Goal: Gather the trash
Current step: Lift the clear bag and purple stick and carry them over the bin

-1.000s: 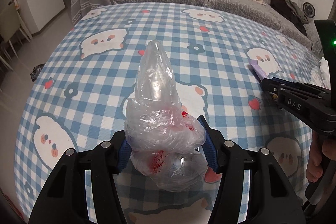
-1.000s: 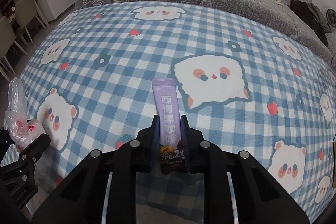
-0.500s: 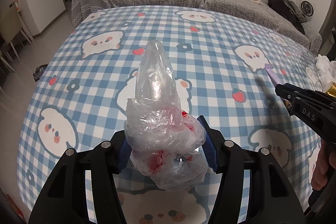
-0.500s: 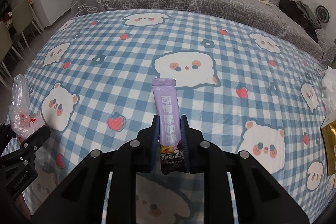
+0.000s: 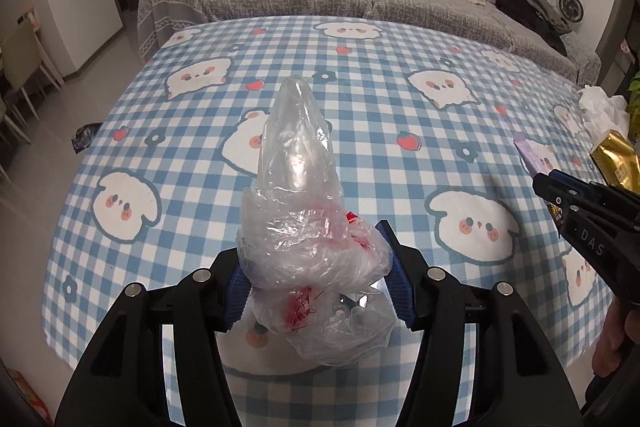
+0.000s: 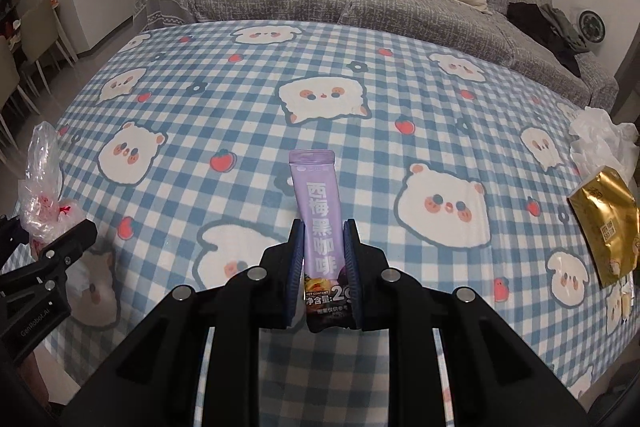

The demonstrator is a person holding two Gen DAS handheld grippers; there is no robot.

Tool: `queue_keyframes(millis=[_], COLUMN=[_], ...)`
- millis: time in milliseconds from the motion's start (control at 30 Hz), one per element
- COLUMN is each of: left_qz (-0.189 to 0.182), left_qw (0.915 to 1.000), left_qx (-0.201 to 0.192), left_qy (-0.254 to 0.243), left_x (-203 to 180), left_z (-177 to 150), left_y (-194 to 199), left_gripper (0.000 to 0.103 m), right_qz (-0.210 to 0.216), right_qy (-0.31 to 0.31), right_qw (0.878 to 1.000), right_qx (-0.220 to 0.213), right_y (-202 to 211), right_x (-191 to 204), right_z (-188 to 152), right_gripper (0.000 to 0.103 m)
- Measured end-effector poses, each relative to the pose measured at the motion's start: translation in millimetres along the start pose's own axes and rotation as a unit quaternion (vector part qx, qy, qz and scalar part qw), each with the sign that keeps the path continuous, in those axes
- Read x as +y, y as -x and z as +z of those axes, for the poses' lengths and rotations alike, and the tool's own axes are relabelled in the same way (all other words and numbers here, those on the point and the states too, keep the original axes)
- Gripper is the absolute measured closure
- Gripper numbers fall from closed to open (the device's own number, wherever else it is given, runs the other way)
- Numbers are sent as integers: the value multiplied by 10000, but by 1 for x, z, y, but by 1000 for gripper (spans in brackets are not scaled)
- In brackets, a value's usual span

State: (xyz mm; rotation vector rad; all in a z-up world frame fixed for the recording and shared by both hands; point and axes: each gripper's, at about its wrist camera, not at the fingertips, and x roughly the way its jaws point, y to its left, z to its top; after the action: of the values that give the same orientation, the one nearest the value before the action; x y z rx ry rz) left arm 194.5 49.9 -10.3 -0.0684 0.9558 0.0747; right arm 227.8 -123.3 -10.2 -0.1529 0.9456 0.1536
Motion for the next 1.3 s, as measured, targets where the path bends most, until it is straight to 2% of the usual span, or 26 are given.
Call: queue_keyframes(millis=[533,1300], left_qz=[73,-32], left_qw=[9999,9996], left_qx=[-73,-29], left_qy=[87,271], left_x=[-1,3], left_z=[-51,-158], left_y=[43,83], left_gripper=[47,47], right_qz=[-2,2], right_qy=[8,-124], right_qw=[10000,9991], right_qx=[-85,-404], right_y=[46,114], right_x=[-4,-7], right_z=[-52,-153], right_gripper=[83,83])
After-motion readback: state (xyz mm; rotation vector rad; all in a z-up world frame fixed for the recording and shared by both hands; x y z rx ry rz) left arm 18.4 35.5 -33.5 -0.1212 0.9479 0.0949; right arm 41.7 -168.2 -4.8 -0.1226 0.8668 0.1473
